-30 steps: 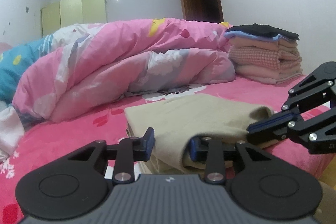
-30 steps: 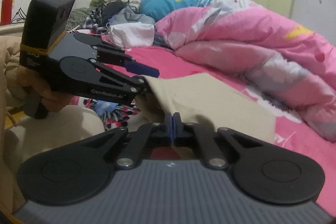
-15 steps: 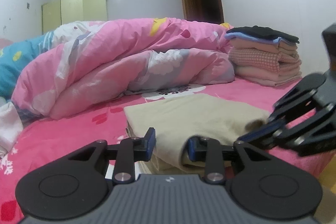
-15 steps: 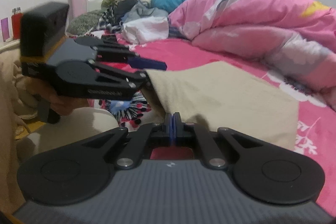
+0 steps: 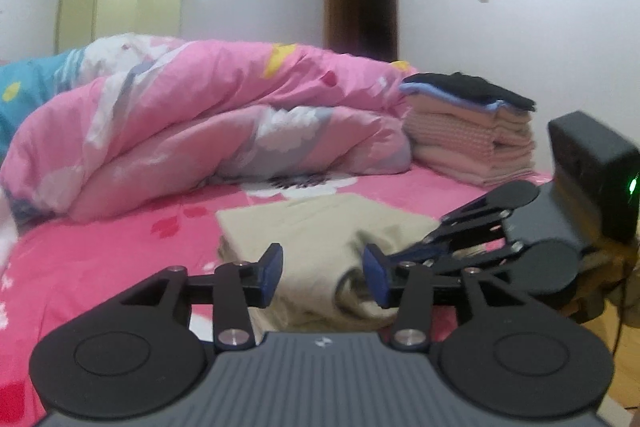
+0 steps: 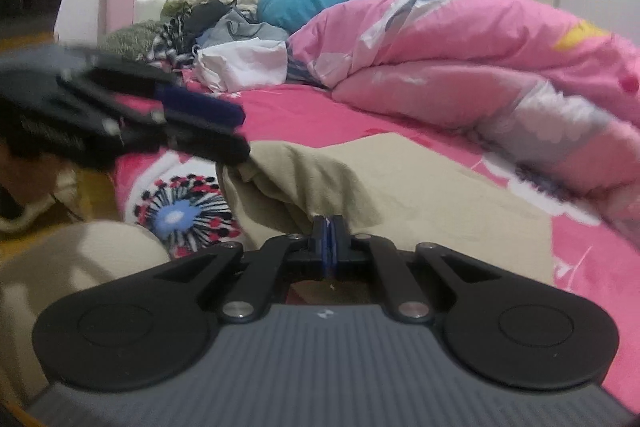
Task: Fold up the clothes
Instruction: 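Hold the trouser edge with the right gripper while the left gripper pinches beside it, then lift the trouser edge with both grippers and fold it over the trousers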
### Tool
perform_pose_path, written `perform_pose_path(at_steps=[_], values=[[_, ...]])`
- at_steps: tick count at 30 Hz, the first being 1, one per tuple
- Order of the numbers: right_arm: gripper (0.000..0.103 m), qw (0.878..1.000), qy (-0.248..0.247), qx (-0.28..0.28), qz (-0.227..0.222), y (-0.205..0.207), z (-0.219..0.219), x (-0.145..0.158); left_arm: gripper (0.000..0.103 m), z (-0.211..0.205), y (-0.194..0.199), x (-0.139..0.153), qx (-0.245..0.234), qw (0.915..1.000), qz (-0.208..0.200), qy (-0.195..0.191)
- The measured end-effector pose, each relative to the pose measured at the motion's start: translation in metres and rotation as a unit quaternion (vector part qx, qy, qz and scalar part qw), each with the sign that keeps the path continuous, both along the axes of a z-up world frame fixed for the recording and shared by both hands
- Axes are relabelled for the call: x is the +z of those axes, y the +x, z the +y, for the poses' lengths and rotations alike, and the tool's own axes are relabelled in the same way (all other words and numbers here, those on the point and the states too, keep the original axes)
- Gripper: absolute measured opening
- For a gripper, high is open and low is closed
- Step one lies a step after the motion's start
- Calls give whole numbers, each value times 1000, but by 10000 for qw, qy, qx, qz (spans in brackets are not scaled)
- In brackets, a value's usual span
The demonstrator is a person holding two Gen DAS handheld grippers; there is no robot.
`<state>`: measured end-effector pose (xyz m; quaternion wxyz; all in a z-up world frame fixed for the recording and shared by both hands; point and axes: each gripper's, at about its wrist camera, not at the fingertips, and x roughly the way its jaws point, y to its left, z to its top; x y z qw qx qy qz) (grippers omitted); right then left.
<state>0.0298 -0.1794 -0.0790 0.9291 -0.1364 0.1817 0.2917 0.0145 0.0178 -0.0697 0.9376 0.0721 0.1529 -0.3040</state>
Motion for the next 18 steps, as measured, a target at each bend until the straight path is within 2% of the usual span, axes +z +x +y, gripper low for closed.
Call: perform_pose_path(at_steps=[3,7,10,11,12,14,16,18], values=[[2,9992,-318,13,-255,-3,9,-3,48,-15,8,-5,-90,9992,-77,392],[2,9974,-515,-30,-508,-9,11,-4,35,-35,20,-15,-198,9948,-171,984],[9,9972,-454,-82,-581,-17,1,2,26,-49,28,-22,-274,9897,-245,1382],[15,9975,-410,-59,-576,-21,-5,6,24,-49,28,-23,-287,9894,-280,1397],[23,9983,-289,35,-507,-26,-14,12,23,-50,27,-23,-298,9892,-311,1403],[28,9991,65,183,-385,-31,-35,25,21,-48,26,-24,-309,9892,-358,1387],[32,9974,673,71,-254,-25,-62,38,20,-48,24,-25,-304,9892,-423,1369],[40,9933,1149,-94,-93,-13,-85,45,19,-48,22,-25,-291,9893,-492,1342]])
